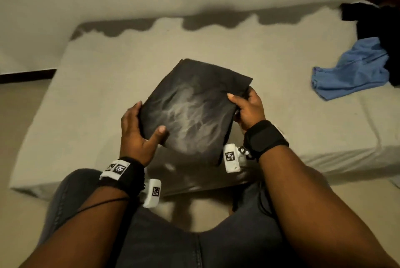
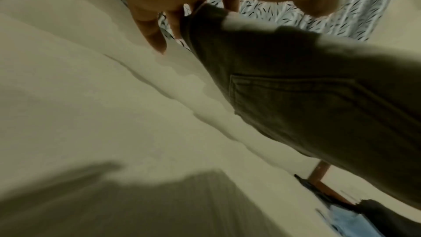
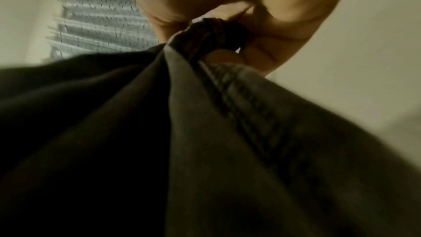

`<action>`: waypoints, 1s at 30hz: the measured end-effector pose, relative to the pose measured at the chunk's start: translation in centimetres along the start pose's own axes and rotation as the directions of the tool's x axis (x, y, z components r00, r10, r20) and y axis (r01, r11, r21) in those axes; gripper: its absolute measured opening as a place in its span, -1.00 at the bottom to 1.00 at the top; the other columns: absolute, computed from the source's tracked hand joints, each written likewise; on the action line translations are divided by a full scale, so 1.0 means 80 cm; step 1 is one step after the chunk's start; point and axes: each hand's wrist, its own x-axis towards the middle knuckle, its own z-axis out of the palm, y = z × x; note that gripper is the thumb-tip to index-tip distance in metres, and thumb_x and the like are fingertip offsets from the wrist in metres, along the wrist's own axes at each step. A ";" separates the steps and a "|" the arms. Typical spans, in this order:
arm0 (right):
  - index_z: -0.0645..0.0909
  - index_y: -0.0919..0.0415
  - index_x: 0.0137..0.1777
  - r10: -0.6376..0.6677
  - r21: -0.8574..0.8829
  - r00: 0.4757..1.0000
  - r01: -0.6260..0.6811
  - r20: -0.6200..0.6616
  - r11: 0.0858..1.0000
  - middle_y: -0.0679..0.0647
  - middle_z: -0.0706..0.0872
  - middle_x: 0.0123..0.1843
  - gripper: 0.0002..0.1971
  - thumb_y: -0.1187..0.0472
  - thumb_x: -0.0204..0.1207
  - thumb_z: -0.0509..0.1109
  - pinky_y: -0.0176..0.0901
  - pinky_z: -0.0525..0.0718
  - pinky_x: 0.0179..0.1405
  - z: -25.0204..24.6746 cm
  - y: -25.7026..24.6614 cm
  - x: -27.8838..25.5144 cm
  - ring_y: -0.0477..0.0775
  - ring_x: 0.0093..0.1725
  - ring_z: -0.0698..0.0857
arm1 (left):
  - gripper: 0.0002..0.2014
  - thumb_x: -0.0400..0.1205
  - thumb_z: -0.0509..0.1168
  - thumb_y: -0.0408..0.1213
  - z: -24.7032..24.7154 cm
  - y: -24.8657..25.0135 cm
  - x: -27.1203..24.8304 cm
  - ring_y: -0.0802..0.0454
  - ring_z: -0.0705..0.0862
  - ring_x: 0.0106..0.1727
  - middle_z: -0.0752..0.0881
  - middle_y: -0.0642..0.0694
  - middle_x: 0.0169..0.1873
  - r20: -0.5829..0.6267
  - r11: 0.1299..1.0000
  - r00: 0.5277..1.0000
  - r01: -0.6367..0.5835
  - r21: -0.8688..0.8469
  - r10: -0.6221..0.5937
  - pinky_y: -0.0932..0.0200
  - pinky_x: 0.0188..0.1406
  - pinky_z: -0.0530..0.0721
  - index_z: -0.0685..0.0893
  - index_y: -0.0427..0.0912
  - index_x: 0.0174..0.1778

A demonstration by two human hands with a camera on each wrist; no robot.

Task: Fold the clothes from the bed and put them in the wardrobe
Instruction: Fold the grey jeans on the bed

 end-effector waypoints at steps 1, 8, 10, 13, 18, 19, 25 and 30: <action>0.62 0.02 0.27 -0.001 -0.094 0.999 -0.002 -0.036 0.996 0.18 0.78 0.23 -0.67 0.12 0.54 0.55 0.14 0.79 0.11 0.006 0.016 0.008 0.18 0.17 0.79 | -0.10 0.47 0.48 0.23 -0.004 -0.009 -0.006 0.00 0.42 0.56 0.42 -0.10 0.54 0.037 0.996 0.996 0.082 0.029 -0.083 0.07 0.61 0.36 0.32 0.01 0.70; 0.76 0.14 0.17 0.341 -0.805 0.936 -0.271 -0.091 0.528 0.17 0.80 0.13 -0.63 -0.11 0.64 0.33 -0.10 0.56 0.06 0.024 0.123 -0.008 0.31 0.15 0.75 | -0.09 0.41 0.64 0.01 -0.017 -0.115 -0.067 0.12 0.64 0.43 0.61 0.18 0.46 0.399 0.877 0.804 0.480 0.000 -0.440 -0.01 0.53 0.57 0.37 0.20 0.67; 0.70 0.07 0.24 0.275 -0.836 0.960 -0.186 -0.044 0.517 0.14 0.79 0.18 -0.63 -0.11 0.57 0.33 -0.03 0.63 0.15 0.033 0.127 -0.018 0.32 0.12 0.74 | -0.15 0.50 0.63 -0.12 -0.018 -0.115 -0.064 0.05 0.65 0.42 0.61 0.04 0.48 0.345 0.838 0.796 0.544 -0.046 -0.498 -0.01 0.52 0.57 0.38 0.09 0.69; 0.64 0.03 0.23 0.203 -0.869 0.977 -0.157 -0.067 0.469 0.17 0.75 0.23 -0.70 -0.08 0.61 0.29 0.09 0.67 0.27 0.031 0.114 -0.034 0.35 0.20 0.72 | -0.27 0.58 0.57 -0.19 -0.015 -0.116 -0.056 -0.05 0.65 0.41 0.64 -0.12 0.45 0.315 0.817 0.772 0.576 0.023 -0.553 0.16 0.38 0.54 0.43 0.01 0.66; 0.65 0.18 -0.29 0.337 -0.881 0.940 -0.107 0.062 0.460 0.18 0.80 -0.15 -0.44 -0.37 0.53 0.37 0.10 0.72 0.05 0.013 0.117 -0.073 0.29 -0.06 0.75 | -0.53 0.58 0.54 -0.09 -0.002 -0.107 -0.042 -0.19 0.72 0.29 0.77 -0.11 0.27 0.270 0.795 0.760 0.606 0.035 -0.591 -0.02 0.37 0.63 0.66 -0.03 0.41; 0.61 0.15 -0.32 0.342 -0.919 0.935 -0.048 0.097 0.392 0.11 0.75 -0.24 -0.50 -0.30 0.52 0.45 -0.01 0.66 -0.05 0.010 0.125 -0.082 0.23 -0.14 0.71 | -0.58 0.58 0.54 -0.07 0.000 -0.104 -0.039 -0.18 0.73 0.26 0.79 -0.09 0.23 0.251 0.808 0.779 0.589 0.023 -0.575 -0.04 0.35 0.65 0.70 0.00 0.36; 0.71 0.20 -0.28 0.152 -0.953 0.983 0.051 0.100 0.298 0.01 0.73 -0.26 -0.63 -0.12 0.49 0.56 -0.24 0.61 -0.23 -0.013 0.140 -0.102 0.01 -0.24 0.71 | -0.58 0.59 0.52 0.00 0.013 -0.076 -0.026 0.02 0.72 0.29 0.78 0.08 0.28 0.193 0.907 0.887 0.420 0.036 -0.419 0.23 0.33 0.58 0.73 0.15 0.39; 0.75 0.11 0.21 0.443 -0.944 0.896 -0.116 0.035 0.309 0.04 0.83 0.08 -0.46 -0.33 0.51 0.45 -0.14 0.65 0.13 -0.020 0.151 -0.107 0.14 0.10 0.78 | -0.42 0.62 0.37 0.23 0.022 -0.090 -0.028 -0.34 0.69 0.26 0.74 -0.28 0.27 0.262 0.821 0.780 0.514 0.250 -0.568 -0.09 0.30 0.64 0.67 -0.18 0.36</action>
